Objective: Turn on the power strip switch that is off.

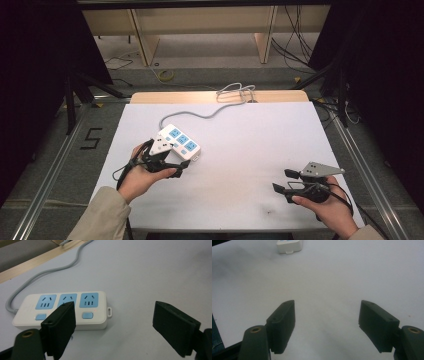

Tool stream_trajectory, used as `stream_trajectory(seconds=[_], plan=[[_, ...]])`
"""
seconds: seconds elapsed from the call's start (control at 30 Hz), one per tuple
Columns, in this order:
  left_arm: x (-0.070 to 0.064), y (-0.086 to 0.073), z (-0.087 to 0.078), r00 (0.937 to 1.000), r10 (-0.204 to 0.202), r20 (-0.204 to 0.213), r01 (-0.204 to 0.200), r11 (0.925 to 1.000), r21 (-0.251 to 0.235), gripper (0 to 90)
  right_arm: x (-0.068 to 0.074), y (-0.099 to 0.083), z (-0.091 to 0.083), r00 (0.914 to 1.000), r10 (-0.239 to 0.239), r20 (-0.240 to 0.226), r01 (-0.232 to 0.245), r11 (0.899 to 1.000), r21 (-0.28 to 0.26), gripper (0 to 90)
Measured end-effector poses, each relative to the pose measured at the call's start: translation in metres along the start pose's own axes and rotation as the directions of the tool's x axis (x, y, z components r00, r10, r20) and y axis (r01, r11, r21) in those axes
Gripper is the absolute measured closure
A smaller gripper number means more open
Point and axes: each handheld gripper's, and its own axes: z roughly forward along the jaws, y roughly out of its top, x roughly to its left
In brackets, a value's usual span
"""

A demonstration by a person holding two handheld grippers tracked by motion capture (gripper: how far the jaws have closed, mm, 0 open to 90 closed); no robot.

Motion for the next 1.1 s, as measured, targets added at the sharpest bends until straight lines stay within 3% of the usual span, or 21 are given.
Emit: stream_trajectory(seconds=[0.2,0.7,1.1], plan=[[-0.007,-0.011,-0.005,0.9995,0.029,0.013,-0.029,0.9996,-0.006,17.5,-0.001,0.000,0.000,1.0000,0.001,0.000,-0.001,1.000,-0.002,30.0],[-0.013,-0.045,-0.020,0.9993,0.036,0.013,-0.036,0.9989,0.031,16.1,0.000,0.000,0.000,1.0000,0.001,-0.001,-0.001,1.000,-0.001,30.0],[-0.019,-0.044,-0.017,0.9984,0.055,0.013,-0.055,0.9981,0.027,16.1,-0.001,0.000,0.000,1.0000,0.000,-0.001,0.000,1.000,-0.001,30.0]])
